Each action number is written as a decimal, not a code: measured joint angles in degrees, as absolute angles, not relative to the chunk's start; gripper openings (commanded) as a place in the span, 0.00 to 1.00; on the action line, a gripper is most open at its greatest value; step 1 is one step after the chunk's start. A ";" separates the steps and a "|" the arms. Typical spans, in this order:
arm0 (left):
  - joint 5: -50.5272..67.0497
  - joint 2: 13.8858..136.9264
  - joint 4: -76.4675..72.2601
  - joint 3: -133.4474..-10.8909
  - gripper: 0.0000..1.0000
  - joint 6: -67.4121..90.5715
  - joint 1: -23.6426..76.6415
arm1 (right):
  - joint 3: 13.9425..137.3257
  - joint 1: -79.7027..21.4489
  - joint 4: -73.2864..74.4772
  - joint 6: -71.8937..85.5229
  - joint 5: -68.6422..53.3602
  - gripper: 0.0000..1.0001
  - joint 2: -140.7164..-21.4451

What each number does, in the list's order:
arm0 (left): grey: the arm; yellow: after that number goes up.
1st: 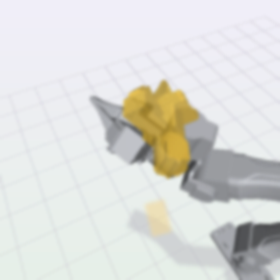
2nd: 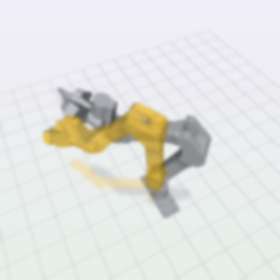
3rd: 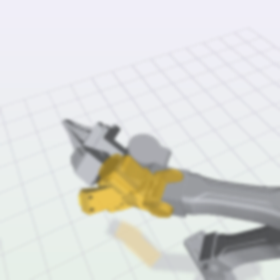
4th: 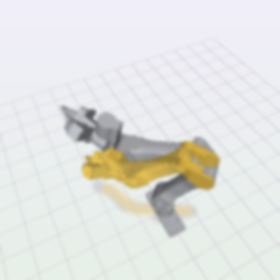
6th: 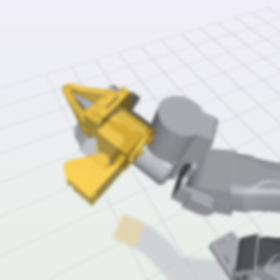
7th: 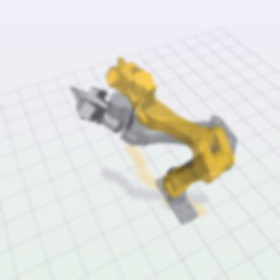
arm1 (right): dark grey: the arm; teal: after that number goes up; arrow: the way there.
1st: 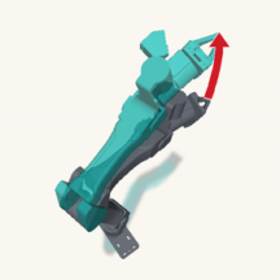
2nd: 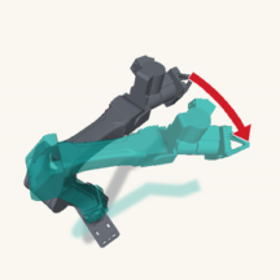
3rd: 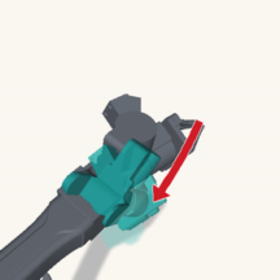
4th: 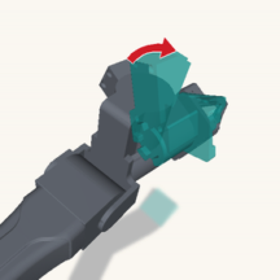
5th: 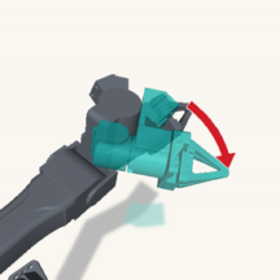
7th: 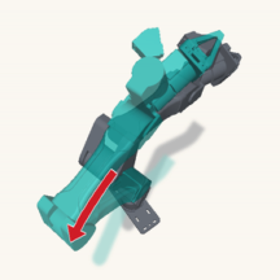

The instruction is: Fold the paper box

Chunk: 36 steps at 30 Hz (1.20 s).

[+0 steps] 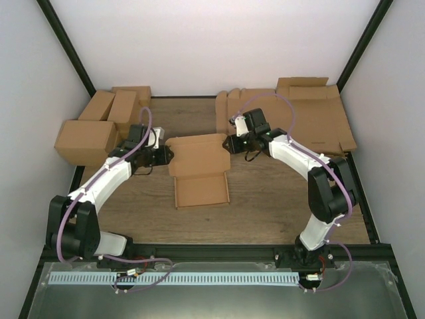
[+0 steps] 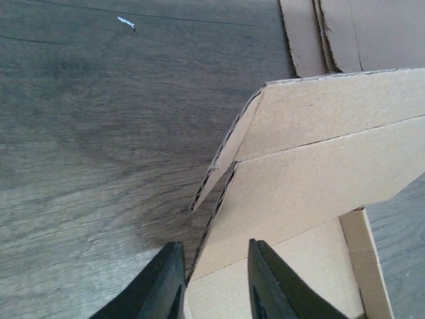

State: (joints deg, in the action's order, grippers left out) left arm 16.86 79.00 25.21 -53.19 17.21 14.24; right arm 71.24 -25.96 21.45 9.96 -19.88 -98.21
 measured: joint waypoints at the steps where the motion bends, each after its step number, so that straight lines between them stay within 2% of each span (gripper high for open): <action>1: 17.17 79.00 25.21 -53.25 0.22 17.21 14.24 | 71.37 -25.96 21.47 9.91 -20.12 0.27 -98.26; 11: 17.19 79.31 25.50 -54.30 0.04 16.67 15.07 | 72.36 -26.96 21.80 10.57 -20.64 0.06 -98.30; 14: 14.72 78.56 26.02 -54.30 0.04 16.93 16.71 | 72.38 -28.27 21.87 11.49 -18.87 0.02 -98.30; 21: 7.05 73.78 24.97 -53.10 0.04 20.12 19.84 | 71.53 -33.41 20.21 16.82 -8.23 0.01 -96.31; 27: 0.58 67.99 18.90 -48.69 0.04 23.92 22.37 | 65.06 -38.76 12.12 20.95 2.31 0.01 -90.32; 36: -3.92 62.65 -3.57 -35.24 0.04 27.00 24.08 | 50.63 -41.15 -13.89 21.47 10.20 0.01 -86.54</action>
State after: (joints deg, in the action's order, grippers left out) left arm -3.92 62.65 -3.57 -35.24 27.00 24.08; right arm 50.63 -41.15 -13.89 21.47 10.20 -86.54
